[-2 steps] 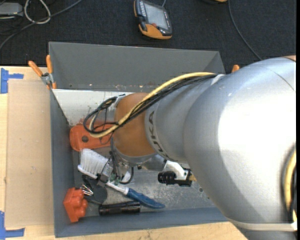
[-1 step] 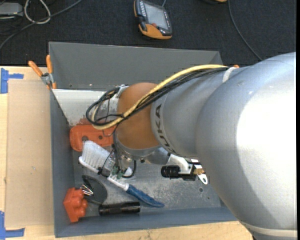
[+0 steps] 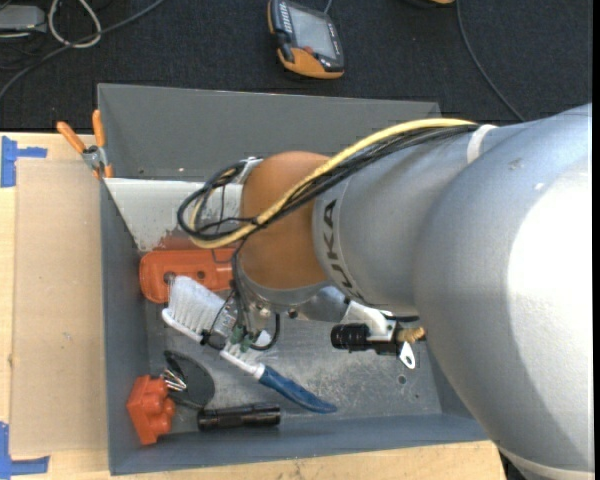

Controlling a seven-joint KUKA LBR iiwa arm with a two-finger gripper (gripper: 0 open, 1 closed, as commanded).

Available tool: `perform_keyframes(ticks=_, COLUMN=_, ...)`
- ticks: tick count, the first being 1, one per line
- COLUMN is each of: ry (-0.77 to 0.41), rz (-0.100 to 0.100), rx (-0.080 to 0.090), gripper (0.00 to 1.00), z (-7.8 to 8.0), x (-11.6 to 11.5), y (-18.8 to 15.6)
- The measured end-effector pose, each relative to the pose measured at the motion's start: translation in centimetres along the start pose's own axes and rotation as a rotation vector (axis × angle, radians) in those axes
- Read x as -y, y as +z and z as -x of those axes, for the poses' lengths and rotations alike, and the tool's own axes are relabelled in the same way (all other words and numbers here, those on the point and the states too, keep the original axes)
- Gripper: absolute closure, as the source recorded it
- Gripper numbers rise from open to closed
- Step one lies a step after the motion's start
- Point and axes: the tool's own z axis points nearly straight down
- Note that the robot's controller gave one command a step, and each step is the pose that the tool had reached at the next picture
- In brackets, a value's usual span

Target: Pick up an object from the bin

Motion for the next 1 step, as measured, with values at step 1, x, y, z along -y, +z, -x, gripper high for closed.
perform_keyframes(ticks=1, ry=0.000, rz=0.005, rx=0.003, gripper=1.00, z=0.05, x=-0.09, y=-3.93)
